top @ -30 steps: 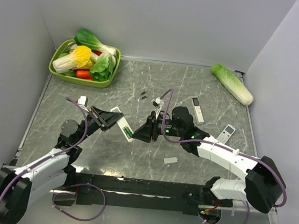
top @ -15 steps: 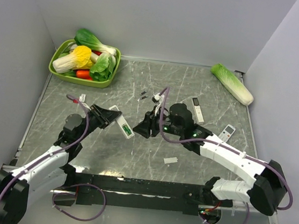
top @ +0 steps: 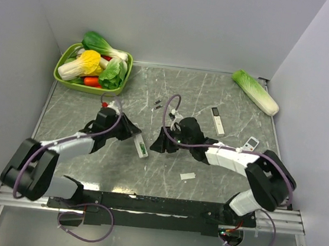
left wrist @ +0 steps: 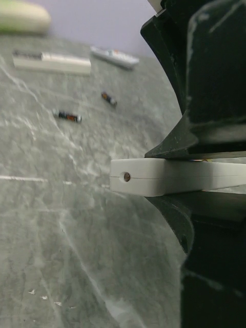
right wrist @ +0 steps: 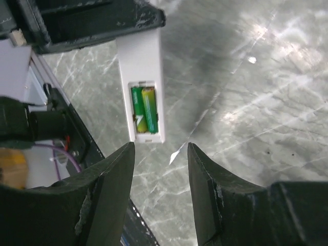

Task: Load the batteries into the remote control
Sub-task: Place the battery at the center of the board, then pick up the battery from the center of the board, then load the battery into the remote control.

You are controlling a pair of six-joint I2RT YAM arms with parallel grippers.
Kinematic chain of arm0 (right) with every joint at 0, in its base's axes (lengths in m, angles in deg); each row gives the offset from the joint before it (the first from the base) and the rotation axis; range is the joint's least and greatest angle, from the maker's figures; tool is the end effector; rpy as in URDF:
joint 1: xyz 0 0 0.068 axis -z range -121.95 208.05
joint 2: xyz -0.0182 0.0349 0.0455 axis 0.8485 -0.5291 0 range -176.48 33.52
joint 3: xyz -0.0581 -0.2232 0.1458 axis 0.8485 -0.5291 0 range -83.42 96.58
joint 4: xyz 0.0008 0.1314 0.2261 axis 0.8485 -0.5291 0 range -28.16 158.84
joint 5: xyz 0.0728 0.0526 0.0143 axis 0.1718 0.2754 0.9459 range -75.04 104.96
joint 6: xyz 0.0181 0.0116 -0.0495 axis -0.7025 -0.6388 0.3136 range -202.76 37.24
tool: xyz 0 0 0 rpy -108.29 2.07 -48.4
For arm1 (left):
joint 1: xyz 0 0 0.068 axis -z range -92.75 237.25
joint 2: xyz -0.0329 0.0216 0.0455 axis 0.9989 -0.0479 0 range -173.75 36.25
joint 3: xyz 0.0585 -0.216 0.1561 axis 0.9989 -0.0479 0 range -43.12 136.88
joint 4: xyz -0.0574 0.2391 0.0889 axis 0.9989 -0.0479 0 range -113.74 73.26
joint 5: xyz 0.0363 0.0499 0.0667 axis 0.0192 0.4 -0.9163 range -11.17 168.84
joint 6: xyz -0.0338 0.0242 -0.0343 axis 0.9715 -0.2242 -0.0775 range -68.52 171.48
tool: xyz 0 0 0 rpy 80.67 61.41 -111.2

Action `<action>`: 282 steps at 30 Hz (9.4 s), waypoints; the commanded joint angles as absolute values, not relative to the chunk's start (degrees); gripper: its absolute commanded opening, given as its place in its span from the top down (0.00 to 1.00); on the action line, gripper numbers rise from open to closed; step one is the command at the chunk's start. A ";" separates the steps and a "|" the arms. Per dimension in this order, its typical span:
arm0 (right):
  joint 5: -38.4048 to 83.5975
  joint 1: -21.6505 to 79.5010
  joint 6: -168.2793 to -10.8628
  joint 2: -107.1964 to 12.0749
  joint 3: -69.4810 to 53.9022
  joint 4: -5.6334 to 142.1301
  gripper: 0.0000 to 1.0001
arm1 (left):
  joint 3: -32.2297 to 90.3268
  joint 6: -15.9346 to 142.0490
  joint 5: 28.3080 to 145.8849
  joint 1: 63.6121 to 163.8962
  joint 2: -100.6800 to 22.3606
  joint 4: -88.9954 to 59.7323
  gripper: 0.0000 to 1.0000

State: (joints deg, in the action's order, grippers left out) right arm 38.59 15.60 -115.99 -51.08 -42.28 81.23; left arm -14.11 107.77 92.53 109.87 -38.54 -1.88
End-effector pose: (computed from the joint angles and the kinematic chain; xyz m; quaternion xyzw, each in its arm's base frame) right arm 0.2159 0.2169 0.1963 -0.1689 0.8413 0.4362 0.2709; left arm 0.2347 -0.1069 0.1788 -0.1940 0.8438 -0.3911 0.3121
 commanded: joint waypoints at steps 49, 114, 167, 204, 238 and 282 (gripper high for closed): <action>44.22 21.23 -127.51 -67.21 -48.27 100.50 0.55 | 27.19 99.73 56.77 129.44 -69.05 -53.56 0.99; 39.83 -0.57 -23.08 -84.69 4.03 23.23 0.53 | -8.76 81.89 54.66 117.58 33.96 -29.83 0.99; 21.02 0.92 -75.62 -32.93 -33.06 49.33 1.00 | -39.68 106.04 81.47 116.87 14.11 22.35 0.99; 22.16 -2.33 -92.86 -56.30 4.29 22.62 1.00 | -49.01 118.71 74.18 116.96 -1.37 39.78 0.98; 20.49 -2.50 -90.84 -68.51 16.94 13.30 0.98 | -50.24 128.20 73.83 116.87 -5.68 44.17 0.98; 18.21 -2.86 -90.23 -72.30 24.77 5.74 0.62 | -51.65 138.49 73.30 116.96 -6.47 46.29 0.98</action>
State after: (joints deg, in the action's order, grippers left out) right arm 20.39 -2.52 -90.59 -71.62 23.18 6.23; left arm -41.73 132.38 71.46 116.73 -8.22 35.80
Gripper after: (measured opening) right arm 0.355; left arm 0.275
